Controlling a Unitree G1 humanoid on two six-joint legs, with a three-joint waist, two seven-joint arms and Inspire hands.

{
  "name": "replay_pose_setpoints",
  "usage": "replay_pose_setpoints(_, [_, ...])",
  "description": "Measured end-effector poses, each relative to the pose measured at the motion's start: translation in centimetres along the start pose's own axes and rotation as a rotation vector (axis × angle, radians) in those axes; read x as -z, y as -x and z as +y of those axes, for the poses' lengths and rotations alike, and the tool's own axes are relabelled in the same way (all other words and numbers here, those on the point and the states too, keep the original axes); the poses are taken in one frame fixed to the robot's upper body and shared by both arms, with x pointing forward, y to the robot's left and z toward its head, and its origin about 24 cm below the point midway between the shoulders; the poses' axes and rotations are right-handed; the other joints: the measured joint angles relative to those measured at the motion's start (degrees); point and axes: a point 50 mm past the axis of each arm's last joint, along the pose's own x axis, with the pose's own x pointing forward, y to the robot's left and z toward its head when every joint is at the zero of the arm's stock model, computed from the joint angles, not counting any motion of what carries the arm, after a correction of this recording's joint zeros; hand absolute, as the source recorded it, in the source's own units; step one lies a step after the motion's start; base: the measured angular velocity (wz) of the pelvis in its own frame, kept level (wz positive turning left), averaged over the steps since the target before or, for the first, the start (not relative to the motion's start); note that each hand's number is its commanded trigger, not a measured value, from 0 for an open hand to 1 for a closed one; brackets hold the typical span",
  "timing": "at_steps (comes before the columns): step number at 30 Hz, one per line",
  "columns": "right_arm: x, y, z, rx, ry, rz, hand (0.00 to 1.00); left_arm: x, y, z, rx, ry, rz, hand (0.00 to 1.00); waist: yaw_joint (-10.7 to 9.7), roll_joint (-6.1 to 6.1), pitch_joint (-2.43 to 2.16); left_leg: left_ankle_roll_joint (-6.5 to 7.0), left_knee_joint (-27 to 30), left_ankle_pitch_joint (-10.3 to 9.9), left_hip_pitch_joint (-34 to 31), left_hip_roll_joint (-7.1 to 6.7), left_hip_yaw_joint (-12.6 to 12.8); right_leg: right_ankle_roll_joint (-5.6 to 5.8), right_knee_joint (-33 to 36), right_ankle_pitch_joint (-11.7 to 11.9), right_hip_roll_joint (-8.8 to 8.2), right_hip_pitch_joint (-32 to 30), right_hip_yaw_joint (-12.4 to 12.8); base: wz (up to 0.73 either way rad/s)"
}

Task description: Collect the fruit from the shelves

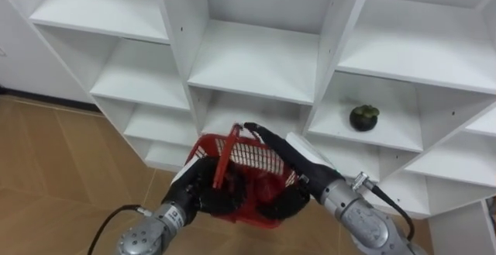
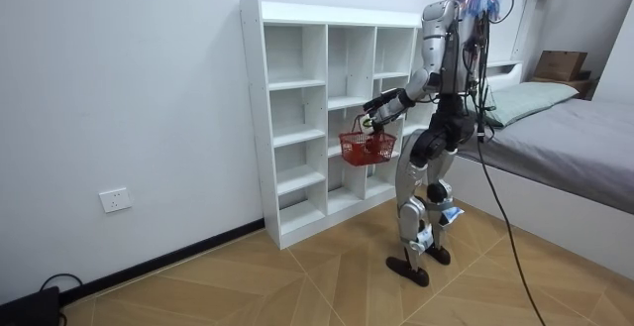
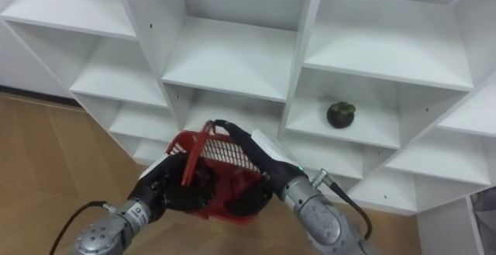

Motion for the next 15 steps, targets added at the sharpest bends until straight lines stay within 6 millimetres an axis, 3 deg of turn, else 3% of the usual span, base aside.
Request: replay_pose_setpoints(15, [-0.1,-0.2,-0.1,-0.040,0.038,-0.001,0.00,0.2,0.4,1.2,-0.074,0.003,0.009,1.00,0.00,0.13,0.08,0.00,0.00,-0.01,-0.11,-0.06,-0.21,0.02,0.04,-0.02,-0.04,-0.06,-0.14,0.00])
